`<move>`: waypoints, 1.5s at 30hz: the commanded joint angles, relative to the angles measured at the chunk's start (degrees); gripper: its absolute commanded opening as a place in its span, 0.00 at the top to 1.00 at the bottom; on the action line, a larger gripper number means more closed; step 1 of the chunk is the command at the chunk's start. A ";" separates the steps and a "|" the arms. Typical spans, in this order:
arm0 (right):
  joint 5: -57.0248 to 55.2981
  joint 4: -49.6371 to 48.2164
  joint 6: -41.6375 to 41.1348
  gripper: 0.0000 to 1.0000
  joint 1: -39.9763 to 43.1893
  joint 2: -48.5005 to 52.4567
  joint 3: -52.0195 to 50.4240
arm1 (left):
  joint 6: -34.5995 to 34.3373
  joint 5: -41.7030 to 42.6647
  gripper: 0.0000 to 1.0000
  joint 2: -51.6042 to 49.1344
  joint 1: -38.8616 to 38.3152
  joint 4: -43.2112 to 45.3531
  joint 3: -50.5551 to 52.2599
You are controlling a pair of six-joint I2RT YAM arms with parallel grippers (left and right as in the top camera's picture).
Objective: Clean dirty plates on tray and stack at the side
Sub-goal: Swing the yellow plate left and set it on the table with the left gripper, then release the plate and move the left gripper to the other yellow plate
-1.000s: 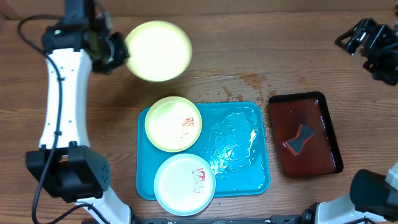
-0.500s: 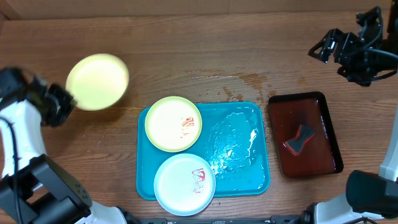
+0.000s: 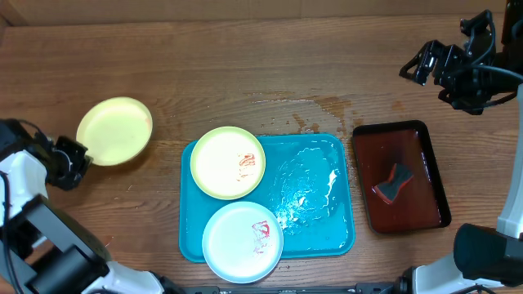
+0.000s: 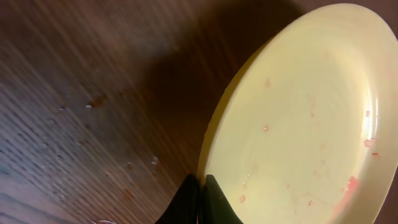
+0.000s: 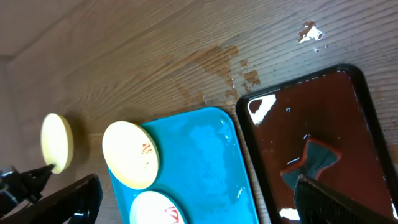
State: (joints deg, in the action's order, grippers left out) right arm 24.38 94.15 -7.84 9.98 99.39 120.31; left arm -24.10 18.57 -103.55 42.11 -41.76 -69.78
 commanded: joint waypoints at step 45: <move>-5.20 2.91 0.35 0.00 -0.87 -0.26 -1.55 | 8.17 -14.51 0.32 10.80 -47.50 -16.94 -1.53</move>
State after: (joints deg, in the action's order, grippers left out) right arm 19.88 97.14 -7.68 9.85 99.39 120.03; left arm -13.39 8.95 -89.49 -3.49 -58.57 -70.81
